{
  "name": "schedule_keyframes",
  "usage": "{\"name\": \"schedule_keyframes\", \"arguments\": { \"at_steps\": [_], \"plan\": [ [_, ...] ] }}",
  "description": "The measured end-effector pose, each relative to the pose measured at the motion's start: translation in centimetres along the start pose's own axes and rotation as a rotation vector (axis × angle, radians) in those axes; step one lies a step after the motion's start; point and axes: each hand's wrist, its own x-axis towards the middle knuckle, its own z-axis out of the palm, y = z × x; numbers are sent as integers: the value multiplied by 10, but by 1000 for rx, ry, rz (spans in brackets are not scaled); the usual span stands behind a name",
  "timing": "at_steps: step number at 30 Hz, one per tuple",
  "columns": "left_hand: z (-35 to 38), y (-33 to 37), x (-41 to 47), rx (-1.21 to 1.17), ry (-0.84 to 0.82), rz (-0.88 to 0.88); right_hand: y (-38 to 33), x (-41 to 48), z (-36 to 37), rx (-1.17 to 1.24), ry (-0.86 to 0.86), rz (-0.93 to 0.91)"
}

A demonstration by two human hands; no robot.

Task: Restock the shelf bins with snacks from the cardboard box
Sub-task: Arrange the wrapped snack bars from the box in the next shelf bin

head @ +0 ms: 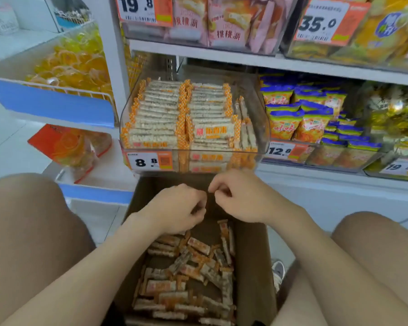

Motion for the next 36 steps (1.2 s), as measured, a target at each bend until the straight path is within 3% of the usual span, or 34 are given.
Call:
{"name": "schedule_keyframes", "arguments": {
  "at_steps": [2, 4, 11, 20, 24, 32, 36],
  "plan": [
    [36, -16, 5, -92, -193, -58, 9, -2, 25, -82, -236, 59],
    [69, -32, 4, -161, -245, -139, 22, 0, 55, -114, -364, 114],
    [170, -88, -28, -169, -334, -563, 69, 25, 155, -40, -492, 252],
    [244, -110, -1, -228, -199, -705, 128, 51, 256, 48, -431, 544],
    [264, -123, 0, -229, -312, -739, 137, 66, 286, 63, -327, 646],
    [283, -127, 1, -127, -281, -730, 142, 67, 329, 29, -363, 581],
    [290, -128, 3, -225, -209, -744, 141, 66, 342, -75, -368, 562]
  ]
}}
